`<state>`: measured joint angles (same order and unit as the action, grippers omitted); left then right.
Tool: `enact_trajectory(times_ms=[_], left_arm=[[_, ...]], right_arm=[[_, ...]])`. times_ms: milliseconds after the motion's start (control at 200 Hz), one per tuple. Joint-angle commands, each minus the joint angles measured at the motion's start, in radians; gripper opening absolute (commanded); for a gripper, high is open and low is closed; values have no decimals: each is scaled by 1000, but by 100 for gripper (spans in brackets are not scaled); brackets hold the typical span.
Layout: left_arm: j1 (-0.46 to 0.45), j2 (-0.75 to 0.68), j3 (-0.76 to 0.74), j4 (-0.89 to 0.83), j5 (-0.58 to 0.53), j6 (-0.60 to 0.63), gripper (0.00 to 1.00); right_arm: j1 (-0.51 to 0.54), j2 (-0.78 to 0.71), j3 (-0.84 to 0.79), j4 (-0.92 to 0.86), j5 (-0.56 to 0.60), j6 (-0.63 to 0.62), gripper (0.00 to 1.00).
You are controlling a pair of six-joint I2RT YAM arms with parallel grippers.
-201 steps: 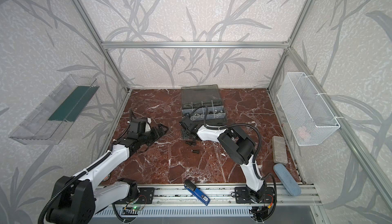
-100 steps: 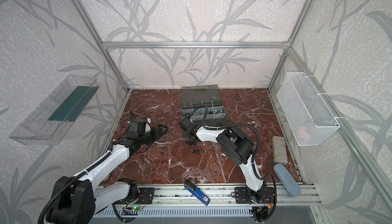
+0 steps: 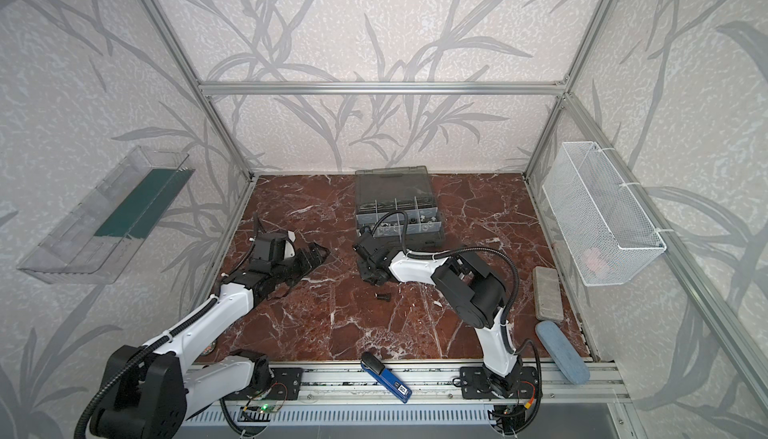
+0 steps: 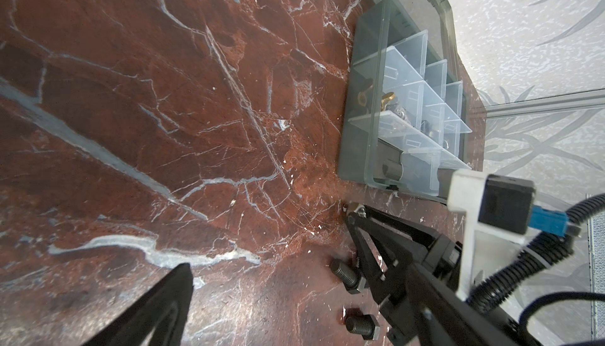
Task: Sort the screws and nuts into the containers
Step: 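Lower the right gripper beside the box and grasp another silver hex nut, then lift the silver hex nut over the silver-nut compartment with the right gripper, then open the right gripper to drop the silver hex nut in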
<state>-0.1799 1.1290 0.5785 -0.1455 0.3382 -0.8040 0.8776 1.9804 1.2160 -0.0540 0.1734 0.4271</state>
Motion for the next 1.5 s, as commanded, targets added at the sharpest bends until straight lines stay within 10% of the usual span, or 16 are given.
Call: enact_trajectory(times_ms=[0, 770, 1495], left_arm=[[7, -9, -8, 0, -10, 0, 99], [7, -9, 1, 1, -1, -20, 99], [7, -18, 4, -8, 2, -20, 99]], right_arm=[[-10, -111, -14, 50, -37, -50, 8], [-532, -142, 129, -162, -143, -96, 0], [-568, 10, 251, -230, -175, -94, 3]])
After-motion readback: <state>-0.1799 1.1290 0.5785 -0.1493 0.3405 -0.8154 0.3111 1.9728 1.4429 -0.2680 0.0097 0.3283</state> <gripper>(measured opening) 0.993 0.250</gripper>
